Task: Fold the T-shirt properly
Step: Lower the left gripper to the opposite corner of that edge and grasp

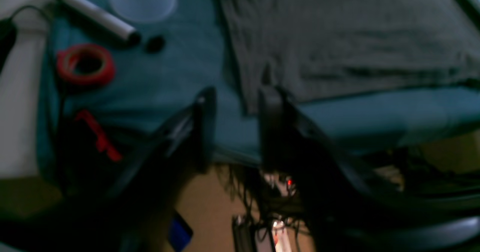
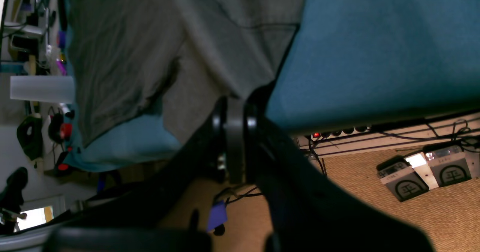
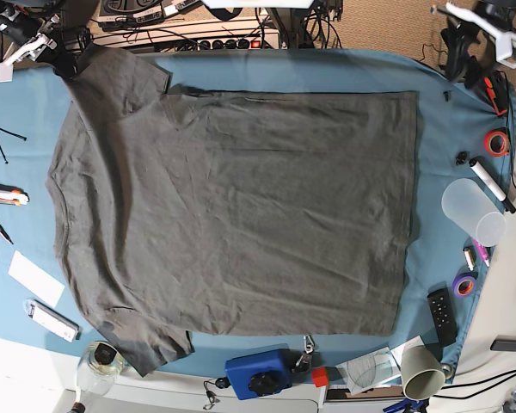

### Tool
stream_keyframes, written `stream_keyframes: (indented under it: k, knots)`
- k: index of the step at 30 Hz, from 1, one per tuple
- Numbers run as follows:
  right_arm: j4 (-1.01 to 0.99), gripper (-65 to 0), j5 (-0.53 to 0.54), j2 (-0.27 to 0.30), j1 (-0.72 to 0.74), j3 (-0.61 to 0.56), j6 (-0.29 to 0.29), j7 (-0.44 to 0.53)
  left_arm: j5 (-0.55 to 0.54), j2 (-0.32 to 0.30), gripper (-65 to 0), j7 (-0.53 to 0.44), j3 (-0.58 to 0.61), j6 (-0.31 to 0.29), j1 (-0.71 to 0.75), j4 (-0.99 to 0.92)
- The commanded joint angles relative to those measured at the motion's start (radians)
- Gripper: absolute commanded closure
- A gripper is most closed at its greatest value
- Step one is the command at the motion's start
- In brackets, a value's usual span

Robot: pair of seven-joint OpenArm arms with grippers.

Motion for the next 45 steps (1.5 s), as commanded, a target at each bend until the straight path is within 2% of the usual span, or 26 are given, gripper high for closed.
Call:
stream_keyframes:
  k: [1,3,6,9,12,17,19,21,22,24,26,30,34,39,45]
  knots:
    - [0.016,0.0,0.027,0.022,-0.008,0.012,0.005,0.013,-0.019,-0.006,-28.0,-0.026,-0.008,-0.007,0.003,0.035]
    - [0.016,0.0,0.027,0.023,-0.008,0.012,0.005,0.013,-0.019,-0.006,-31.4,-0.003,-0.008,0.06,-0.011,0.062]
    - [0.016,0.0,0.027,0.022,-0.008,0.012,0.005,0.013,-0.034,-0.006,-31.3,0.079,-0.008,0.125,-0.032,0.069]
    - [0.016,0.0,0.027,0.022,-0.008,0.012,0.005,0.013,-0.155,-0.006,-31.3,0.221,-0.008,0.192,-0.067,0.069]
    - [0.016,0.0,0.027,0.022,-0.008,0.012,0.005,0.013,-0.22,-0.006,-31.0,0.296,-0.006,0.201,-0.101,0.069]
    - [0.016,0.0,0.027,0.022,-0.006,0.012,0.005,0.013,-0.234,-0.006,-28.3,0.295,0.096,0.202,-0.121,0.069]
    - [0.016,0.0,0.027,0.022,-0.006,0.012,0.005,0.013,-0.193,-0.006,-28.3,0.291,0.178,0.202,-0.127,0.069]
    - [0.016,0.0,0.027,0.022,-0.006,0.012,0.005,0.013,-0.103,-0.006,-28.3,0.27,0.26,0.203,-0.143,0.069]
    - [0.016,0.0,0.027,0.022,-0.006,0.012,0.005,0.013,-0.045,-0.005,-28.3,0.254,0.294,0.225,-0.154,0.069]
    - [0.016,0.0,0.027,0.022,-0.006,0.012,0.005,0.013,0.047,0.011,-28.3,0.239,0.341,0.317,-0.178,0.069]
    - [0.016,0.0,0.027,0.022,-0.006,0.012,0.005,0.013,0.095,0.031,-28.3,0.243,0.36,0.381,-0.192,0.069]
    - [0.016,0.0,0.027,0.022,-0.006,0.012,0.005,0.013,0.126,0.055,-28.3,0.277,0.361,0.425,-0.195,0.069]
    - [0.016,0.0,0.027,0.023,-0.006,0.012,0.005,0.013,0.169,0.055,-28.4,0.345,0.361,0.508,-0.235,0.045]
    - [0.016,0.0,0.026,0.023,-0.006,0.012,0.005,0.013,0.14,0.055,-28.4,0.443,0.361,0.516,-0.295,-0.038]
    - [0.016,0.0,0.026,0.023,-0.006,0.012,0.005,0.013,0.116,0.055,-29.0,0.451,0.361,0.516,-0.344,-0.114]
